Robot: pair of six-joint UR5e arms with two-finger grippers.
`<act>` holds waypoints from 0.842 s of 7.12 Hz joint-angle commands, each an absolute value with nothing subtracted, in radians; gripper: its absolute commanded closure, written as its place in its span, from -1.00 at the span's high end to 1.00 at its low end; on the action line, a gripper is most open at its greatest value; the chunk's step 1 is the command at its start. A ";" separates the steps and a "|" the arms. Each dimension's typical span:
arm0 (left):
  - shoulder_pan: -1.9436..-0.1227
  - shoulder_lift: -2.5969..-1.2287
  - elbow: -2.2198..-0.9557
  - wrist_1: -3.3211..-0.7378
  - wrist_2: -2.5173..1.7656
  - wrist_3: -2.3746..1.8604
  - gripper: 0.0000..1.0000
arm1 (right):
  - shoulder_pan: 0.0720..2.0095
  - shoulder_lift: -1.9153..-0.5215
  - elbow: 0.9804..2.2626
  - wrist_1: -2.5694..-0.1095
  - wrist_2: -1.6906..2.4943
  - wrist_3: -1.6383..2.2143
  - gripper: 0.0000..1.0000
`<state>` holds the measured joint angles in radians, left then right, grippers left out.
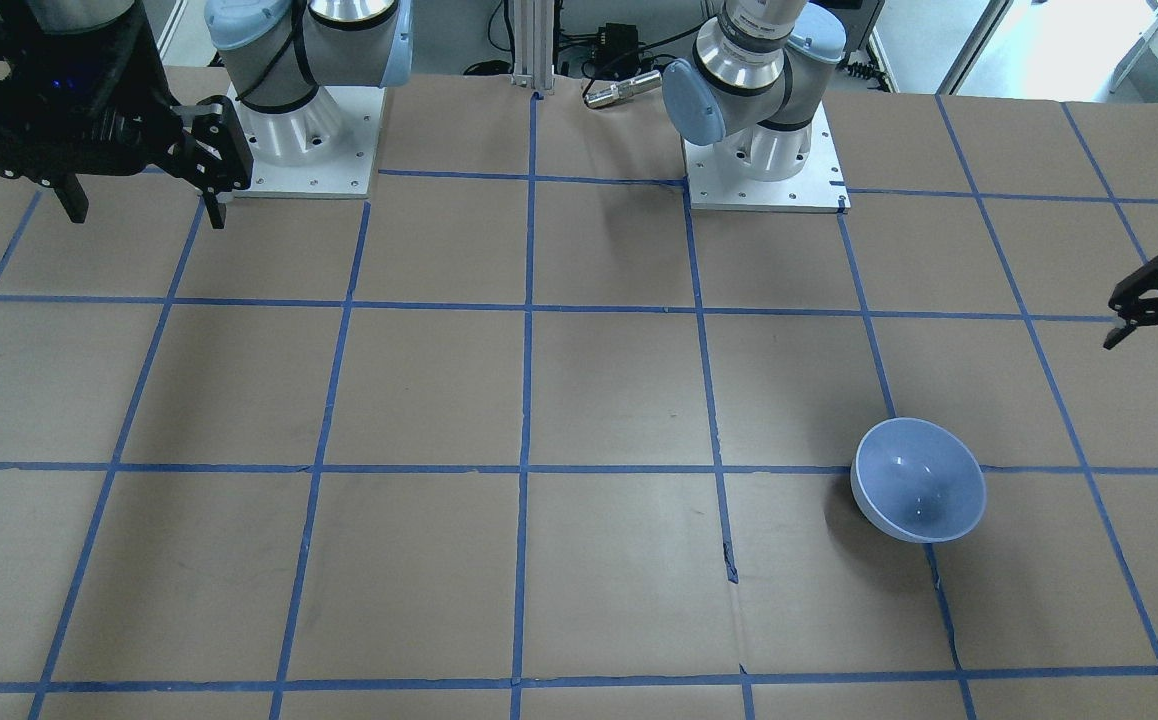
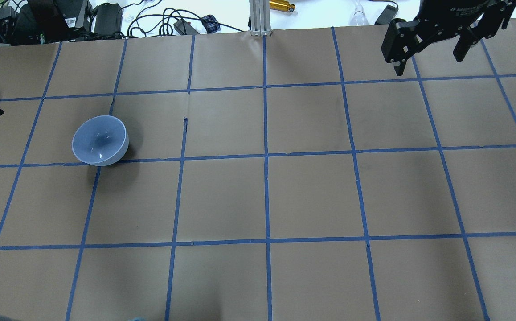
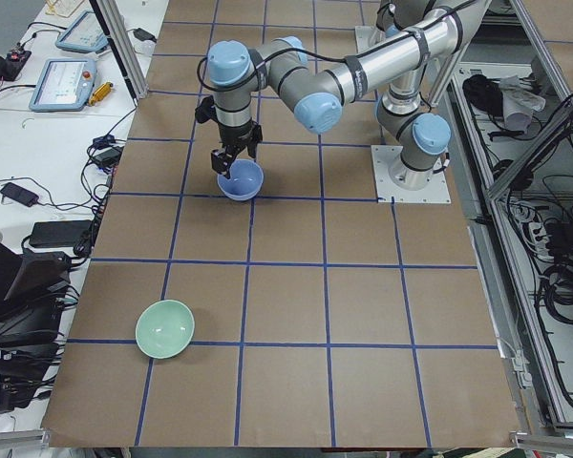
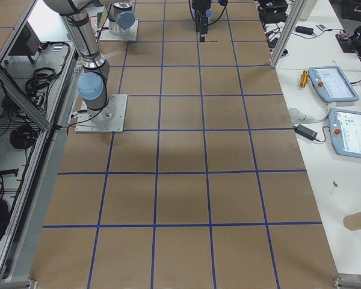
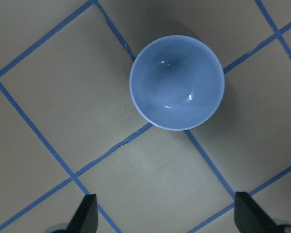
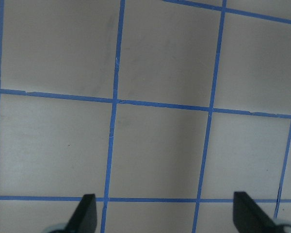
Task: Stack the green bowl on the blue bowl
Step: 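Move the left gripper away from the blue bowl toward the pale green bowl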
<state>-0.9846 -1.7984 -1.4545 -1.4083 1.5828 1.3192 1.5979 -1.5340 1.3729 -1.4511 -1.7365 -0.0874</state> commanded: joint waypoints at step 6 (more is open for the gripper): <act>-0.787 -2.207 -1.071 -1.367 1.580 1.768 1.00 | 1.598 -1.534 1.373 -1.451 -1.736 -0.087 1.00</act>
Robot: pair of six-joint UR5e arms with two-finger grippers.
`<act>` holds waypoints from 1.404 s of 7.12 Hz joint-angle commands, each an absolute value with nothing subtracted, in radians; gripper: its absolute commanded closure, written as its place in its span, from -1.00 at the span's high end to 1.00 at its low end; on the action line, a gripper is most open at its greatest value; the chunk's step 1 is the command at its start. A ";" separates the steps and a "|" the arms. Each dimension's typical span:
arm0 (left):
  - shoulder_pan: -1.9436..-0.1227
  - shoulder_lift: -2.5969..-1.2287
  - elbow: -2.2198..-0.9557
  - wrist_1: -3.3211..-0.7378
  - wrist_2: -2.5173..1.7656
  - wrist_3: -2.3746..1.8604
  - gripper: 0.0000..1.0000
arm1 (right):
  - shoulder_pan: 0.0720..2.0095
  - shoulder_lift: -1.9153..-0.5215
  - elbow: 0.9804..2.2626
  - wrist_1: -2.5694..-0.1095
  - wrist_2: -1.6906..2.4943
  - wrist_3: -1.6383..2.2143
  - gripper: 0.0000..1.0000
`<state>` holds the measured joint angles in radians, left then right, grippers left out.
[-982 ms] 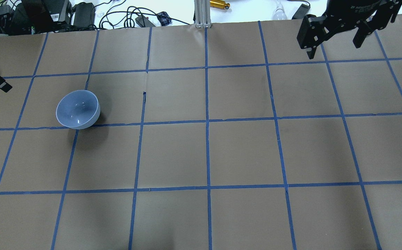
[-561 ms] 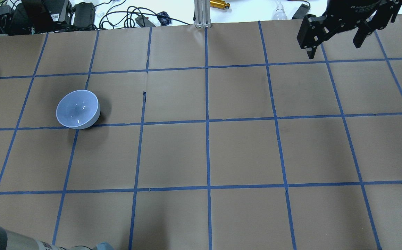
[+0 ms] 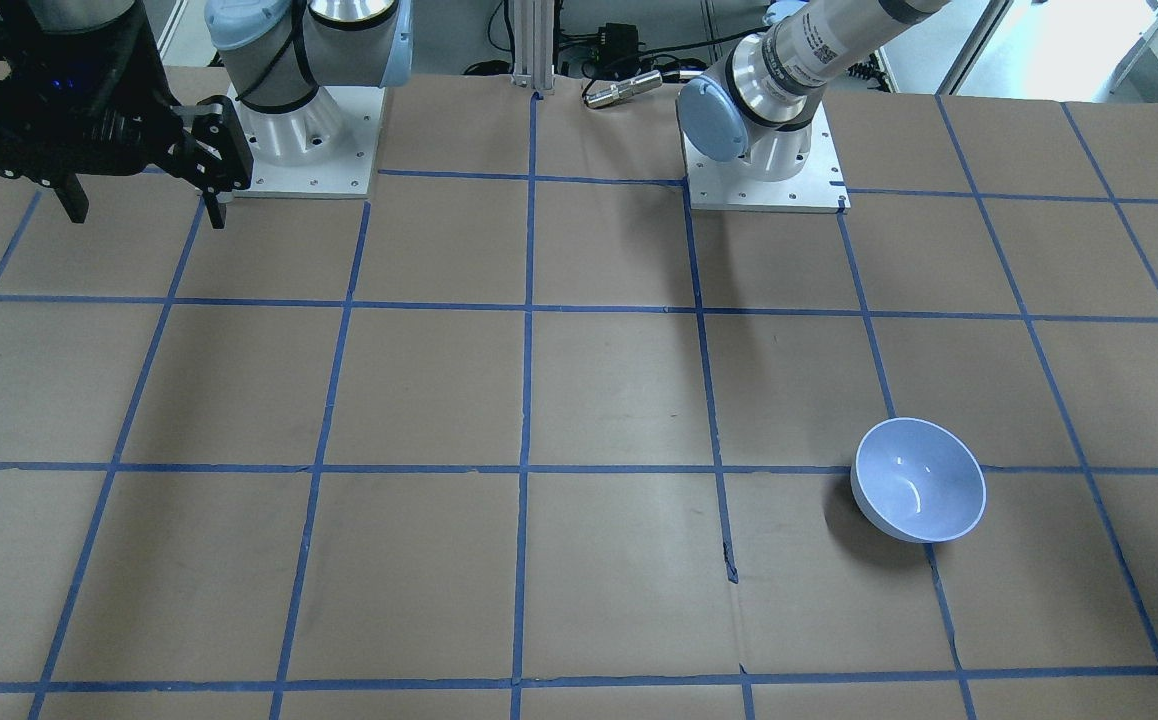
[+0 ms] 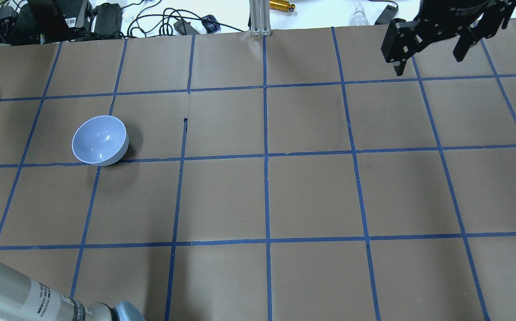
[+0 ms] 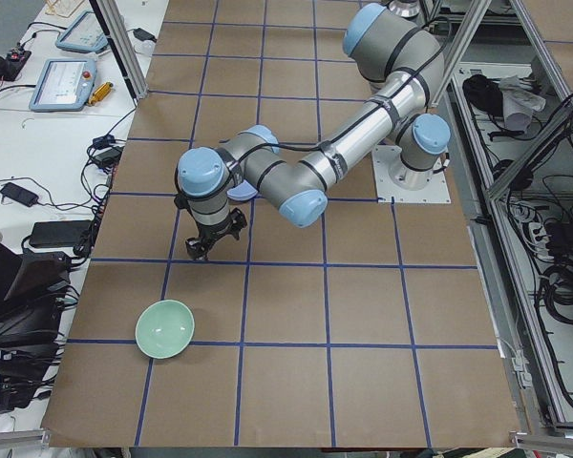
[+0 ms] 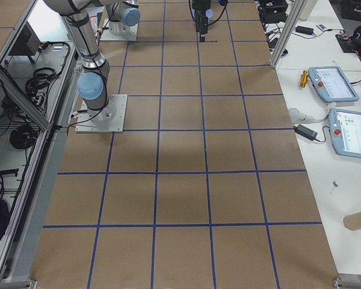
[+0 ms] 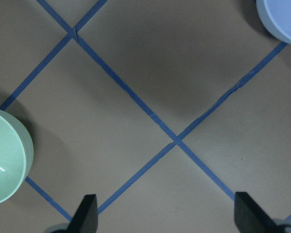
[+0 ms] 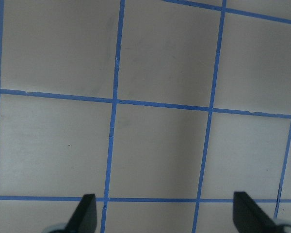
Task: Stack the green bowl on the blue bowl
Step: 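Move the left gripper away from the blue bowl toward the pale green bowl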
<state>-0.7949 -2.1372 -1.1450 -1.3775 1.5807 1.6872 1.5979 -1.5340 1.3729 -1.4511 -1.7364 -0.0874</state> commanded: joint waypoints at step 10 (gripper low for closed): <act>-0.765 -2.546 -0.773 -1.293 1.542 1.965 1.00 | 1.598 -1.534 1.373 -1.451 -1.736 -0.087 1.00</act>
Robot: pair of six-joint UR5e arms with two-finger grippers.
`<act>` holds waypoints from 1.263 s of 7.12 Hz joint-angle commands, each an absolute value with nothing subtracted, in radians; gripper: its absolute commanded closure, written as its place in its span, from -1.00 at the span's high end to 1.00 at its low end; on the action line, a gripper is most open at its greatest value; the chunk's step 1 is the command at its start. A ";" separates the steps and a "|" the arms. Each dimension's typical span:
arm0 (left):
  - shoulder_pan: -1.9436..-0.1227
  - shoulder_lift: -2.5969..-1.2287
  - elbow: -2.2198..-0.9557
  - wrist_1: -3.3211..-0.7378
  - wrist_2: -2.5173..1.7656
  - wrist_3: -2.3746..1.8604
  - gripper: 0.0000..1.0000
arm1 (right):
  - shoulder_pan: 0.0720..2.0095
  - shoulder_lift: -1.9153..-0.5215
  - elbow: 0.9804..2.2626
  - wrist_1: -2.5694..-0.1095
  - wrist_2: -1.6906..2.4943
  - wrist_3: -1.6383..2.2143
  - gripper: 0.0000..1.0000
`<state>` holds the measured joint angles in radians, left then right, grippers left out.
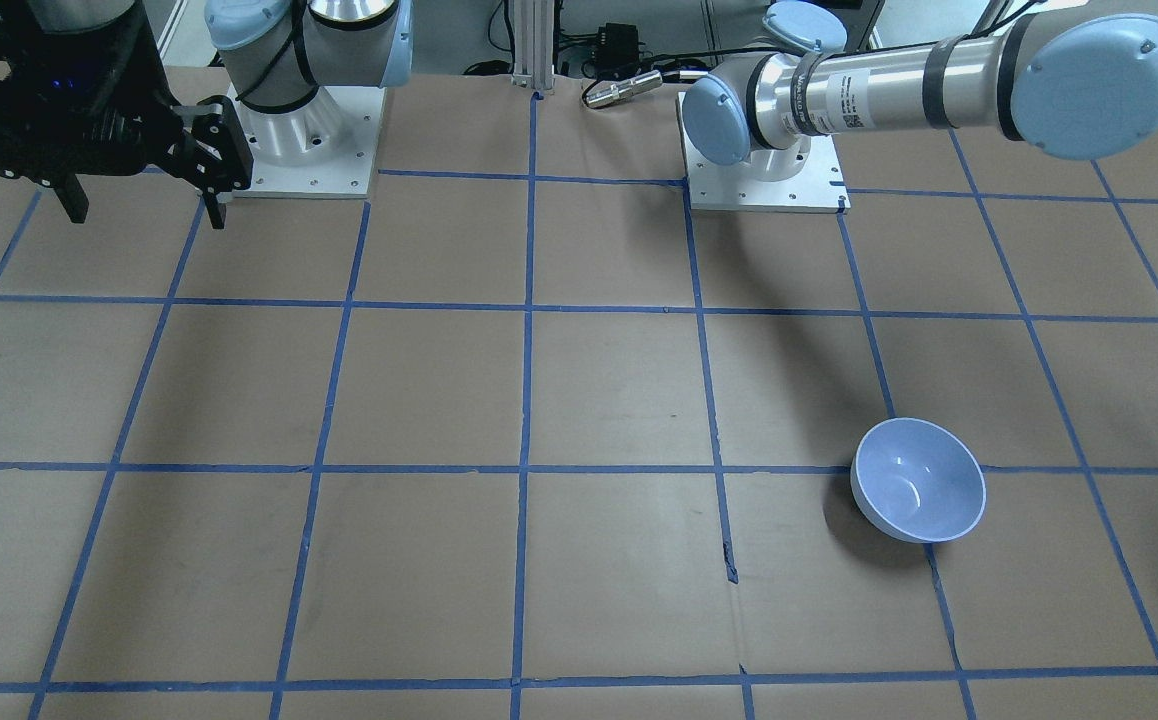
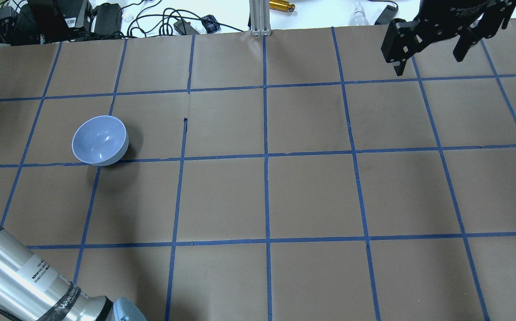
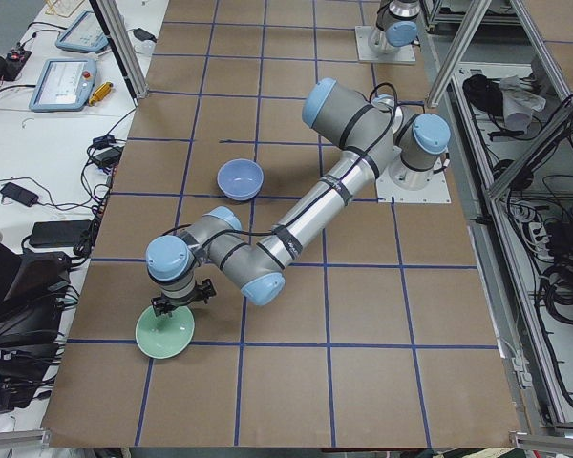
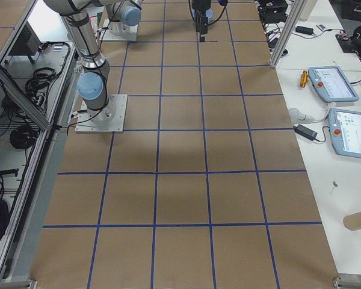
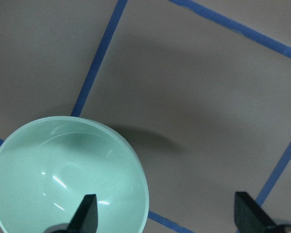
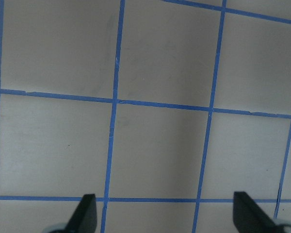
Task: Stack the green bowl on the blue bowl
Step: 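Close the left gripper on the rim of the pale green bowl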
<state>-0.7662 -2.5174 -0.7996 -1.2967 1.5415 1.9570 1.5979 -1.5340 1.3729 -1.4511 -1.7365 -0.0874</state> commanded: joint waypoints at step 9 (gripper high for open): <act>-0.765 -2.622 -0.739 -1.247 1.638 1.971 1.00 | 1.598 -1.534 1.373 -1.451 -1.736 -0.087 1.00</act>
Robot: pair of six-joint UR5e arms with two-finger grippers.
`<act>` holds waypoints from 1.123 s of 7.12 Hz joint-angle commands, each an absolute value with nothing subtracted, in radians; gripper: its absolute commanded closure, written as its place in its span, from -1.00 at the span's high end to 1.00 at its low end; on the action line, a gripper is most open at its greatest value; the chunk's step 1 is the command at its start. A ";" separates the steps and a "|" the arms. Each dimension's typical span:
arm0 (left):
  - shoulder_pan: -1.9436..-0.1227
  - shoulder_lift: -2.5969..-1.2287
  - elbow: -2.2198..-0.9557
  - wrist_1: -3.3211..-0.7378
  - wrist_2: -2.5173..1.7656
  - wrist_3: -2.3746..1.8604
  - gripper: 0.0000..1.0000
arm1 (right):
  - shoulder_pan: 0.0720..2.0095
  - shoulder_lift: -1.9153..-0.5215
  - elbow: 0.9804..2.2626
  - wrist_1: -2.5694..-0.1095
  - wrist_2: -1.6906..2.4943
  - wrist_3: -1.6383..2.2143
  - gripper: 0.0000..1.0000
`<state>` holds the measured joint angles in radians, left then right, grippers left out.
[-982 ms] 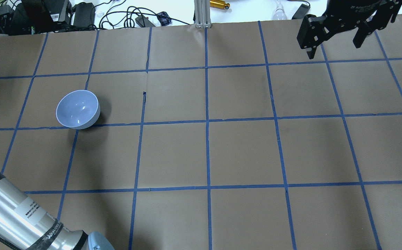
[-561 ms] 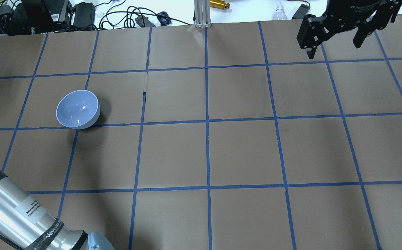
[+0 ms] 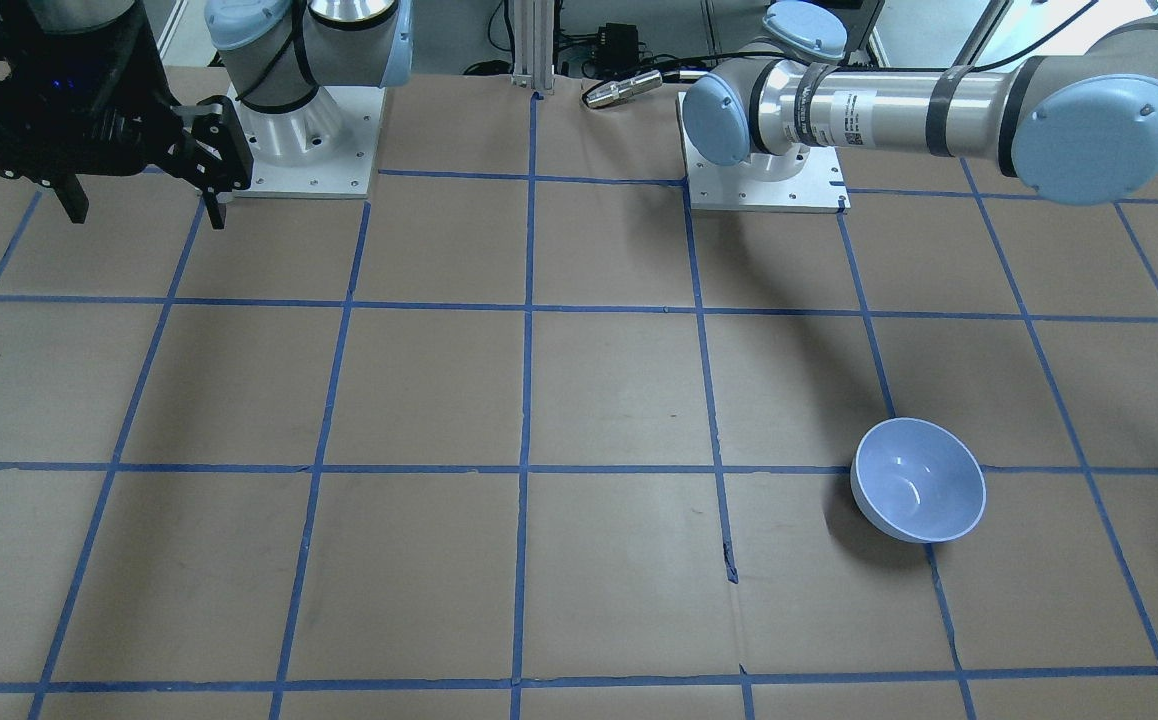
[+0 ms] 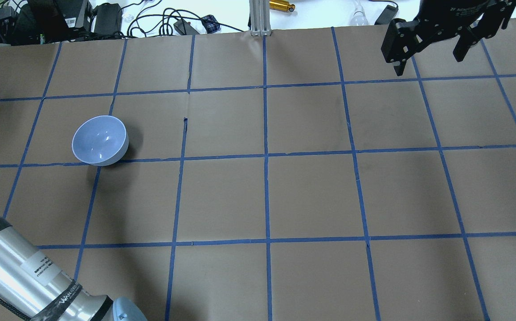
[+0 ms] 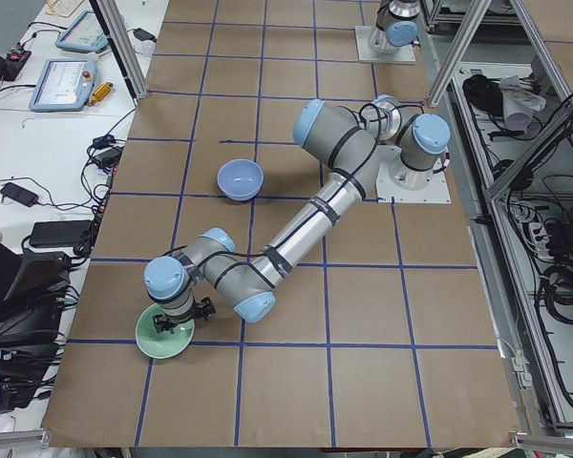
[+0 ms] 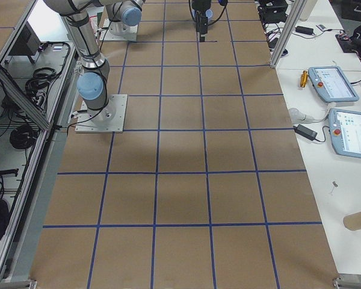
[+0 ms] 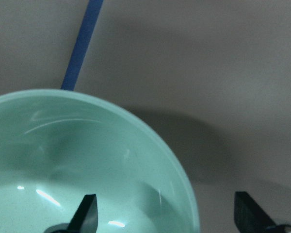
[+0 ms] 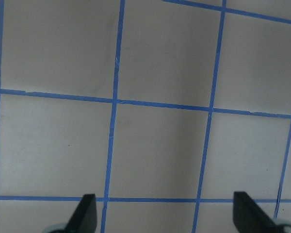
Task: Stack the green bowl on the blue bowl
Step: 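Close the left gripper on the rim of the pale green bowl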
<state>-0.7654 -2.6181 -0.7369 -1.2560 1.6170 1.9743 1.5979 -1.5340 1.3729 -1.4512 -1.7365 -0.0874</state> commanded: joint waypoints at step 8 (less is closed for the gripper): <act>-0.765 -2.614 -0.742 -1.249 1.635 1.968 -1.00 | 1.597 -1.534 1.373 -1.451 -1.736 -0.087 1.00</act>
<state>-0.7655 -2.6175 -0.7413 -1.2477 1.6371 1.9650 1.5981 -1.5340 1.3729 -1.4512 -1.7365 -0.0874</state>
